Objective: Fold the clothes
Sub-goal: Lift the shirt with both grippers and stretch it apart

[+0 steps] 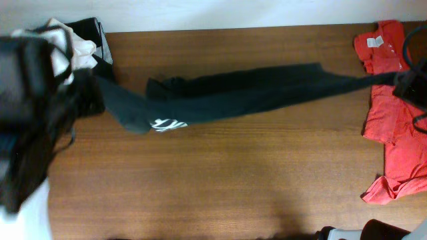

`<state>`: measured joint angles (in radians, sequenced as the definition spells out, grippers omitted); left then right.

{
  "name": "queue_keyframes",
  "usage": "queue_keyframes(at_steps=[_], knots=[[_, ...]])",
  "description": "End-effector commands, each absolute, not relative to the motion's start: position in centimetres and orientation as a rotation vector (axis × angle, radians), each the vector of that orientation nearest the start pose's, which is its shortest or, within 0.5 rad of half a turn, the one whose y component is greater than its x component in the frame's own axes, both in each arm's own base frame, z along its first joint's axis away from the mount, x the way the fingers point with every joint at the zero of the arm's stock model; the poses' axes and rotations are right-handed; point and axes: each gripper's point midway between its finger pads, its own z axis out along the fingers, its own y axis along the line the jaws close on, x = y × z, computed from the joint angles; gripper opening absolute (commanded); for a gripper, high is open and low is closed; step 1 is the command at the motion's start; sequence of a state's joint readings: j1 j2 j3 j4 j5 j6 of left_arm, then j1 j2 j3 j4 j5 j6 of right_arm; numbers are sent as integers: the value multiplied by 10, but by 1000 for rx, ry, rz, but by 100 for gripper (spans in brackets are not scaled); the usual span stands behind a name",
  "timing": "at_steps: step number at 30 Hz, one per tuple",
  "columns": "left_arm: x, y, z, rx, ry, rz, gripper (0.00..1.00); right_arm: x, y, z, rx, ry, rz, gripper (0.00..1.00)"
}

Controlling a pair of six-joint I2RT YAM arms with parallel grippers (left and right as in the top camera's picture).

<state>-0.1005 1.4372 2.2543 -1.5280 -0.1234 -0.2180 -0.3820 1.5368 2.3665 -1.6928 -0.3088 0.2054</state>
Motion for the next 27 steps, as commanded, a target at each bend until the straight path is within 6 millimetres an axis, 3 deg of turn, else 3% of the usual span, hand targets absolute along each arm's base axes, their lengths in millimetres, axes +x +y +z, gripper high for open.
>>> queue_keyframes(at_steps=[1, 4, 6, 7, 9, 10, 11, 12, 13, 14, 16, 17, 20, 23, 26, 27], knots=[[305, -33, 418, -96, 2343, -151, 1, 308, -59, 394, 539, 2422, 322, 4], [342, -37, 380, -101, 2443, -137, 1, 338, -42, 372, 468, 2497, 375, 4], [388, -42, 351, -102, 2468, -134, 1, 374, -27, 360, 448, 2498, 427, 4], [425, -45, 341, -102, 2429, -139, 1, 401, -18, 357, 446, 2460, 456, 4], [491, -49, 341, -96, 2275, -151, 1, 451, 4, 368, 331, 2332, 532, 4], [522, -50, 355, -66, 2160, -146, 1, 476, 14, 386, 261, 2221, 571, 4], [540, -46, 377, -50, 2056, -137, 1, 487, 14, 404, 257, 2141, 581, 4], [544, -41, 410, -43, 1959, -126, 1, 489, 8, 432, 252, 2048, 578, 4], [537, -27, 459, -58, 1844, -102, 1, 479, -9, 471, 274, 1943, 561, 3], [517, -13, 512, -55, 1734, -69, 1, 463, -24, 505, 275, 1859, 539, 4], [472, 9, 580, -80, 1590, -36, 1, 418, -54, 559, 291, 1729, 475, 4], [437, 22, 617, -100, 1497, -12, 1, 389, -72, 582, 316, 1667, 417, 4], [378, 22, 659, -54, 1382, -35, 1, 350, -88, 592, 364, 1642, 357, 4], [377, 15, 643, -27, 1454, -68, 1, 345, -88, 568, 391, 1734, 352, 4], [424, 20, 535, -74, 1842, -93, 1, 351, -93, 490, 508, 2020, 351, 4], [434, 21, 505, -86, 1942, -100, 1, 352, -92, 472, 516, 2092, 359, 4]])
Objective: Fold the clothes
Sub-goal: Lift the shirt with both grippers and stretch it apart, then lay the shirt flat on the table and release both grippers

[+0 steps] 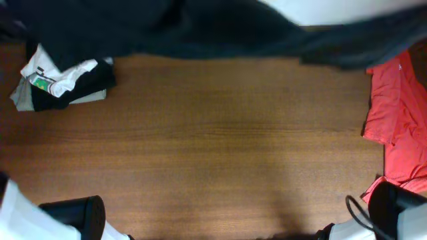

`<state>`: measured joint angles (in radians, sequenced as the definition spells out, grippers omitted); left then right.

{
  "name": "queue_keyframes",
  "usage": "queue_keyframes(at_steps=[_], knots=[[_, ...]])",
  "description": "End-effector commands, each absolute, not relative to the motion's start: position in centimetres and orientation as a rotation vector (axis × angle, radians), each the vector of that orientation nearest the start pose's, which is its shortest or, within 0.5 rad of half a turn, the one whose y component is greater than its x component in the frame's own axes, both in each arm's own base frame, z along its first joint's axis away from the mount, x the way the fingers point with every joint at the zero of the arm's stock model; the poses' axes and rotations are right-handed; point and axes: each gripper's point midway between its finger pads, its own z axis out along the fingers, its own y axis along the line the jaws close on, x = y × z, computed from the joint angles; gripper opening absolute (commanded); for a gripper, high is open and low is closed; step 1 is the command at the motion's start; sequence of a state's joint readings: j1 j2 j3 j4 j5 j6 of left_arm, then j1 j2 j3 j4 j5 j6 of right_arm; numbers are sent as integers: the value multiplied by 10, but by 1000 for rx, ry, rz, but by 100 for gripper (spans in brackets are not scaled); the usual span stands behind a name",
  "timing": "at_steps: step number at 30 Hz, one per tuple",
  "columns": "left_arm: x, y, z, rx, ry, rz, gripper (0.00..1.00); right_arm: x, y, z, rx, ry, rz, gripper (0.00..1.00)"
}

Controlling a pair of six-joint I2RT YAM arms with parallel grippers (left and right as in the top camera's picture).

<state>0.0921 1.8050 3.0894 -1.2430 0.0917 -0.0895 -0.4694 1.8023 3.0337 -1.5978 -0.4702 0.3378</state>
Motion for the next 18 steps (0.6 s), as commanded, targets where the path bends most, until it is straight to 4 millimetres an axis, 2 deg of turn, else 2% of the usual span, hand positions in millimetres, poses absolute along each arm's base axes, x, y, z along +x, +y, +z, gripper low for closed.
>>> queue_keyframes(at_steps=[1, 2, 5, 7, 9, 10, 12, 14, 16, 18], knots=[[448, 21, 457, -105, 2099, -112, 1, 362, -87, 452, 450, 2175, 371, 4], [457, 22, 415, -126, 2237, -123, 1, 368, -82, 433, 462, 2244, 402, 4], [464, 23, 314, -185, 2557, -148, 1, 381, -62, 371, 455, 2461, 489, 4], [461, 22, 273, -223, 2680, -160, 1, 383, -49, 333, 460, 2592, 521, 4], [454, 22, 252, -247, 2755, -165, 1, 380, -42, 306, 473, 2687, 533, 4], [448, 21, 249, -261, 2781, -168, 1, 376, -43, 295, 491, 2726, 520, 4], [436, 20, 254, -264, 2800, -169, 1, 368, -44, 289, 509, 2753, 502, 4], [423, 19, 273, -259, 2774, -168, 1, 363, -48, 295, 529, 2733, 495, 4], [409, 18, 305, -244, 2695, -164, 1, 355, -57, 308, 554, 2682, 473, 4], [384, 13, 335, -231, 2640, -170, 1, 339, -68, 323, 592, 2643, 421, 4]])
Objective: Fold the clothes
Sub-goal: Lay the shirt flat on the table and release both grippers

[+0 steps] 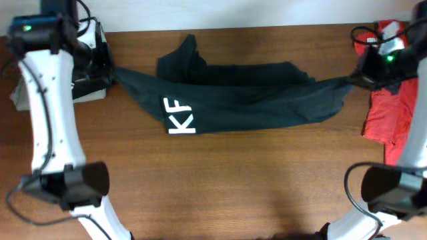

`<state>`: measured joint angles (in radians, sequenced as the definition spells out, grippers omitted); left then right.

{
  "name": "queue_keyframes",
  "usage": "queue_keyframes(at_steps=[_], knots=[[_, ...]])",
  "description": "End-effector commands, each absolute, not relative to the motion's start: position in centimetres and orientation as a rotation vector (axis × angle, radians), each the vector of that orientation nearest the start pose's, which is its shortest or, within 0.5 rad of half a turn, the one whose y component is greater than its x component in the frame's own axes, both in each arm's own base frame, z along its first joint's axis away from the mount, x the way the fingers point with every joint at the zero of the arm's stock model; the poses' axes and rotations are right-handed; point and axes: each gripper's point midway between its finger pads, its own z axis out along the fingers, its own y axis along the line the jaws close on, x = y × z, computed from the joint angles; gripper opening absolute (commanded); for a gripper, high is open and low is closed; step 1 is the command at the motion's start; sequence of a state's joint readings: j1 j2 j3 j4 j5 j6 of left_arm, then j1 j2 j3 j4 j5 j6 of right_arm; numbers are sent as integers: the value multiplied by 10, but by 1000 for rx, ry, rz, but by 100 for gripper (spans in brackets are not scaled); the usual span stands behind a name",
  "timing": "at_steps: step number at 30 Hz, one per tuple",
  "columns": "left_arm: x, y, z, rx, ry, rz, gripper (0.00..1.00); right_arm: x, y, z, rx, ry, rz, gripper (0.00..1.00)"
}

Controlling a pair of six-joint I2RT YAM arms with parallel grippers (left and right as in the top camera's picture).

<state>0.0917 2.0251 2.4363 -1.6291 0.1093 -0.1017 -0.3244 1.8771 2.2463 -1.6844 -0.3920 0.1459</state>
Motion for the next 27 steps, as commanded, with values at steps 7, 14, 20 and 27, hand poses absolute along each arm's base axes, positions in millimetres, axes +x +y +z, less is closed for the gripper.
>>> queue_keyframes(at_steps=[7, 14, 20, 27], knots=[[310, -52, 351, 0, 2657, -286, 1, 274, -95, 337, 802, 2576, 99, 4], [245, -33, 299, -216, 2784, -67, 1, 221, -82, 305, 840, 2623, 44, 4], [189, -38, 267, -308, 2730, -220, 1, 197, -79, 265, 955, 2665, 9, 4], [145, -52, 217, -357, 2886, -346, 11, 187, -78, 256, 970, 2667, -15, 23]])
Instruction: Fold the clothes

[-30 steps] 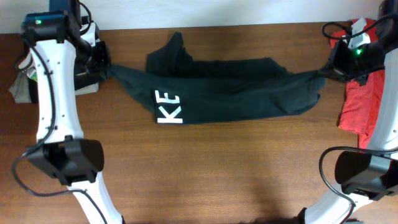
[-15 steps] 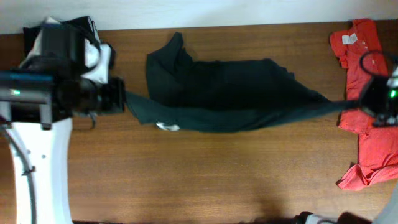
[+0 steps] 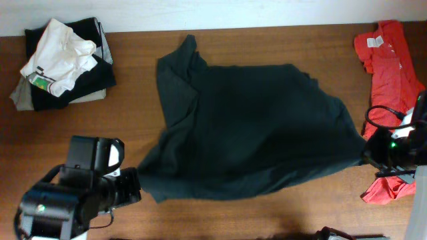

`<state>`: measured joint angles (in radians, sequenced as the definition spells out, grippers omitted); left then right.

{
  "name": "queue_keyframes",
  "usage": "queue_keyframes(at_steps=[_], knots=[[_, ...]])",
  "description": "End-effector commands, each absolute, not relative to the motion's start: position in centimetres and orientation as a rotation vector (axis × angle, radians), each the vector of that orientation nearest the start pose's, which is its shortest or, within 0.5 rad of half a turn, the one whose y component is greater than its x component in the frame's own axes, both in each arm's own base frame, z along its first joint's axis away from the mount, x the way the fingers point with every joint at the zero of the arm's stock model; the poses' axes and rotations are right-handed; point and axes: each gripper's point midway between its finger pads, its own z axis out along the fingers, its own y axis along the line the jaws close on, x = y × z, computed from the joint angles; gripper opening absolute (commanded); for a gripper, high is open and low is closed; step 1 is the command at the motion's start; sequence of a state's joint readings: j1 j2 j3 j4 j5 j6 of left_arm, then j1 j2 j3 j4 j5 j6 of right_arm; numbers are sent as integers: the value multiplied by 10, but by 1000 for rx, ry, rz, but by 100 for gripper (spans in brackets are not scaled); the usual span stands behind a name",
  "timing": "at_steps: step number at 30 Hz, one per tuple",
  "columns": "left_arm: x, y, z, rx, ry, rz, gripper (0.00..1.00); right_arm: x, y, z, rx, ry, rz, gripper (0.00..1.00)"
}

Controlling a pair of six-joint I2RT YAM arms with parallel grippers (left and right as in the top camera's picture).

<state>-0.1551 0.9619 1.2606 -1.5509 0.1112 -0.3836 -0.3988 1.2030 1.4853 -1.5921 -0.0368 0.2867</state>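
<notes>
A black T-shirt [image 3: 253,133] lies spread wide over the middle of the brown table [image 3: 200,220], with no print showing and one sleeve pointing to the back edge. My left gripper [image 3: 135,187] is at the shirt's near left corner, which runs to a point at its fingers. My right gripper [image 3: 368,155] is at the shirt's near right corner. Both seem shut on the cloth, though the arms hide the fingertips from above.
A stack of folded clothes [image 3: 61,63] with a white garment on top sits at the back left corner. A red shirt [image 3: 393,93] lies crumpled along the right edge, just beyond my right arm.
The shirt was a narrow band across the back of the table with a white KF print up. Both grippers are now nearer the front and the shirt lies spread wide, print hidden.
The black shirt first hung stretched between my two grippers over mid-table. Then it was high up, close to the camera at the back. Then it lay as a band at the back with the KF print showing. Now it is spread flat.
</notes>
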Motion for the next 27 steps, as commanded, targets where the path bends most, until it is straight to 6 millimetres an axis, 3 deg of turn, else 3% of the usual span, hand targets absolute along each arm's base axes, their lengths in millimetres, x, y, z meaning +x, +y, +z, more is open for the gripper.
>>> queue_keyframes(at_steps=[1, 2, 4, 6, 9, 11, 12, 13, 16, 20, 24, 27], knots=[[141, -51, 214, -362, 2909, -335, 39, 186, -79, 256, 971, 2666, -26, 68], [141, -49, 213, -365, 2910, -320, 72, 187, -80, 256, 970, 2663, -31, 80], [150, -43, 214, -365, 2870, -272, 72, 194, -83, 258, 962, 2637, -31, 97], [173, -46, 221, -345, 2776, -297, 72, 205, -83, 261, 941, 2599, 2, 99], [216, -53, 236, -282, 2627, -334, 53, 225, -78, 266, 898, 2554, 94, 99], [251, -59, 237, -232, 2570, -342, 33, 237, -74, 265, 879, 2545, 155, 99], [260, -61, 234, -208, 2570, -341, 32, 241, -73, 264, 875, 2547, 178, 99], [277, -65, 225, -163, 2584, -333, 33, 247, -72, 260, 875, 2559, 205, 99], [329, -85, 176, 45, 2661, -358, 57, 256, -75, 242, 906, 2626, 221, 99], [379, -94, 114, 174, 2697, -333, 64, 267, -80, 213, 903, 2740, 231, 99], [386, -102, 71, 294, 2755, -371, 70, 274, -80, 193, 909, 2818, 267, 99], [387, -102, 54, 319, 2784, -364, 71, 280, -79, 187, 913, 2830, 292, 99]])
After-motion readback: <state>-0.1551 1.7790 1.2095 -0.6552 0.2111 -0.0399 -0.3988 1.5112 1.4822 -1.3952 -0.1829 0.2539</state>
